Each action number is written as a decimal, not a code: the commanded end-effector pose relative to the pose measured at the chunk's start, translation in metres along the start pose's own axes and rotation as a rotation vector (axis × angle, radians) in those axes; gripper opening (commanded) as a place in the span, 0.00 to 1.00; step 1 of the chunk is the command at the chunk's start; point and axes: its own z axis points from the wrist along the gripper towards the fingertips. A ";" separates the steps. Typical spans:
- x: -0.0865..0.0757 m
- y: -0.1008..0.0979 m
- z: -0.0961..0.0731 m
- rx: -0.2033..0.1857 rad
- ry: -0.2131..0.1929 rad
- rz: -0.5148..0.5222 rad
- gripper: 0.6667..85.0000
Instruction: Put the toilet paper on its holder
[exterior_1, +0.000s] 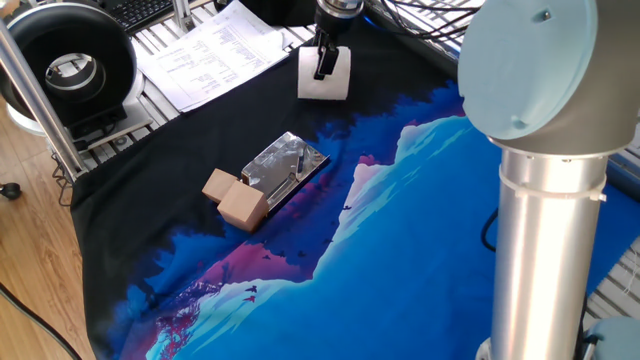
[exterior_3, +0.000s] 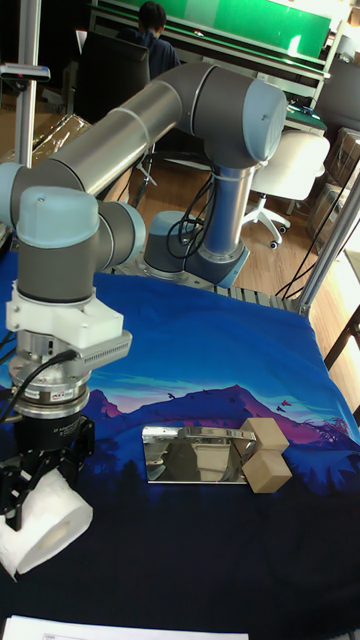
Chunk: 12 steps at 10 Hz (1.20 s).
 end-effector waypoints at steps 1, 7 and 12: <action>-0.008 -0.002 0.000 0.005 -0.024 -0.039 1.00; -0.009 0.010 -0.001 -0.048 -0.072 0.030 0.63; 0.017 0.031 -0.065 -0.178 0.069 0.035 0.77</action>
